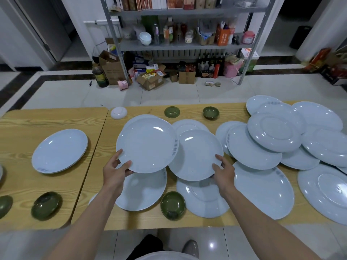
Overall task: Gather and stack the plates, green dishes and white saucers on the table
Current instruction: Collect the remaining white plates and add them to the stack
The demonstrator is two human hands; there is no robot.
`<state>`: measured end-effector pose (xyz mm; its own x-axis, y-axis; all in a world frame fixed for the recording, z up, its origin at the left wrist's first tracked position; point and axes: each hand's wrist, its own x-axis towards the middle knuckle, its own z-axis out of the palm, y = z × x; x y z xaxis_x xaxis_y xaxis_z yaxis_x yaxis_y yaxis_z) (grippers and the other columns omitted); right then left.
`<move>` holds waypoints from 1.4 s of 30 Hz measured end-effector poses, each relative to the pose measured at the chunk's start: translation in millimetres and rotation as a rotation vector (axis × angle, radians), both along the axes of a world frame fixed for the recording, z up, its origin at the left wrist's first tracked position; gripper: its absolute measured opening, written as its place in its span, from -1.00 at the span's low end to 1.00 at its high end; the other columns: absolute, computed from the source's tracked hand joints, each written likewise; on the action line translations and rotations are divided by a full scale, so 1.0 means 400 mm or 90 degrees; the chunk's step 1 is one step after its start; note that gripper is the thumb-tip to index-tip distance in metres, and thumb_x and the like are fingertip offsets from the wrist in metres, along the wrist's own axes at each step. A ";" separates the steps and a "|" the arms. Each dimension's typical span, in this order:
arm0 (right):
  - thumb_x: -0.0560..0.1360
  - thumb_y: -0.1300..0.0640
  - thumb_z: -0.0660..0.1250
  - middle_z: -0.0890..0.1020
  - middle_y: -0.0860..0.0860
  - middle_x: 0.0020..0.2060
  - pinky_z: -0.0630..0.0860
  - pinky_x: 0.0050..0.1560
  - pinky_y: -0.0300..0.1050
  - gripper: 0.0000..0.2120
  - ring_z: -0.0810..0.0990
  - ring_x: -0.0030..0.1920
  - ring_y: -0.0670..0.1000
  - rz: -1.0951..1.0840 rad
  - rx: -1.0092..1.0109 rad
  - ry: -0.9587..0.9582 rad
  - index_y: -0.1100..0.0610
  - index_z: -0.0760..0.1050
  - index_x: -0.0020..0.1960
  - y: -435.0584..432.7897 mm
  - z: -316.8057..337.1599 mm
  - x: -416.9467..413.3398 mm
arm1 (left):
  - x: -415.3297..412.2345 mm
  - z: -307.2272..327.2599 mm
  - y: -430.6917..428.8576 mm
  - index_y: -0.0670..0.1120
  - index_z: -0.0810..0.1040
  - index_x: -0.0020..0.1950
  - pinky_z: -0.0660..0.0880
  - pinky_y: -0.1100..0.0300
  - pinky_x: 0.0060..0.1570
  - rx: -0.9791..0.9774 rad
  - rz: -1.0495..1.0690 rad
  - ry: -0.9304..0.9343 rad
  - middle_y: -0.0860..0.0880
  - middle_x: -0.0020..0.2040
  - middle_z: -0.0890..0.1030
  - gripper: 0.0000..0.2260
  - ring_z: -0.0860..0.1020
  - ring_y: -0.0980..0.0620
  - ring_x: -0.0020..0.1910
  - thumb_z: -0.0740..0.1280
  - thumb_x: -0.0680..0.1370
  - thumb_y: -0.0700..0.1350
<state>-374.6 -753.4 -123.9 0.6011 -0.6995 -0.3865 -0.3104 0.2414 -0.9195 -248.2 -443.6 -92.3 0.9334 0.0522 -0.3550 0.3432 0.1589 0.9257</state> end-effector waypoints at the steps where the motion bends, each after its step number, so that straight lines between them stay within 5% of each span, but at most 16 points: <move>1: 0.60 0.31 0.27 0.49 -0.06 0.22 0.66 -0.04 -0.07 -0.65 0.52 0.12 -0.11 -0.002 0.001 -0.014 -0.05 0.51 0.27 0.003 0.006 0.004 | 0.000 0.011 0.002 -0.02 0.52 0.36 0.65 0.16 -0.23 -0.005 0.002 -0.004 -0.09 0.28 0.52 -0.50 0.60 -0.09 0.13 0.42 0.48 -0.41; 3: 0.60 0.31 0.27 0.48 -0.08 0.21 0.64 -0.16 -0.18 -0.64 0.51 0.07 -0.15 0.000 0.001 -0.036 -0.04 0.51 0.30 0.014 0.022 0.015 | -0.002 0.036 0.010 0.00 0.52 0.35 0.64 0.17 -0.24 -0.012 0.008 -0.013 -0.05 0.25 0.54 -0.50 0.60 -0.08 0.14 0.42 0.49 -0.40; 8: 0.60 0.32 0.26 0.49 -0.01 0.27 0.67 -0.01 0.05 -0.63 0.52 0.26 0.08 0.038 0.030 -0.077 -0.06 0.49 0.28 0.079 0.062 0.052 | -0.009 0.090 0.054 -0.02 0.49 0.38 0.65 0.16 -0.21 -0.032 0.031 -0.033 -0.03 0.27 0.55 -0.50 0.61 -0.08 0.14 0.41 0.50 -0.38; 14: 0.60 0.31 0.27 0.57 0.03 0.23 0.66 -0.22 -0.12 -0.61 0.59 0.13 0.01 0.101 0.055 -0.104 -0.02 0.47 0.35 0.208 0.096 0.107 | 0.007 0.129 0.140 -0.09 0.43 0.44 0.63 0.19 -0.25 -0.048 0.054 -0.061 0.05 0.18 0.58 -0.48 0.63 0.06 0.02 0.38 0.52 -0.39; 19: 0.58 0.32 0.28 0.61 0.05 0.17 0.65 -0.26 -0.10 -0.57 0.64 0.06 0.01 0.150 0.068 -0.118 -0.04 0.44 0.37 0.373 0.111 0.165 | 0.055 0.127 0.275 -0.08 0.45 0.42 0.64 0.17 -0.25 -0.067 0.079 -0.069 -0.16 0.22 0.58 -0.47 0.62 -0.08 0.05 0.39 0.50 -0.42; 30: 0.54 0.36 0.32 0.69 0.03 0.00 0.66 -0.28 0.02 -0.31 0.72 -0.08 0.06 0.131 0.096 -0.131 -0.10 0.23 0.55 0.778 0.130 0.294 | 0.175 0.134 0.645 0.09 0.35 0.51 0.65 -0.06 -0.06 -0.058 0.025 -0.036 -0.15 0.22 0.58 -0.29 0.64 -0.17 0.11 0.44 0.46 -0.40; 36: 0.51 0.40 0.34 0.70 -0.03 -0.10 0.67 -0.18 0.21 -0.28 0.72 -0.14 0.07 0.110 0.126 -0.121 -0.05 0.24 0.56 0.893 0.138 0.336 | 0.214 0.151 0.765 0.05 0.31 0.53 0.67 0.01 -0.21 -0.075 0.048 -0.019 -0.12 0.22 0.58 -0.27 0.63 -0.13 0.10 0.43 0.46 -0.43; 42: 0.51 0.42 0.34 0.70 0.00 -0.03 0.67 -0.27 0.03 -0.27 0.72 -0.11 0.04 0.137 0.135 -0.129 -0.04 0.24 0.56 0.928 0.145 0.399 | 0.257 0.160 0.802 0.04 0.31 0.53 0.66 0.03 -0.15 -0.101 0.077 -0.026 -0.13 0.21 0.60 -0.28 0.66 -0.03 0.05 0.41 0.47 -0.44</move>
<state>-214.9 -382.3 -66.0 0.8046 -0.4664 -0.3676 -0.1916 0.3820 -0.9041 -145.4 -122.7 -28.4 0.9377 0.1112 -0.3291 0.2748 0.3420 0.8986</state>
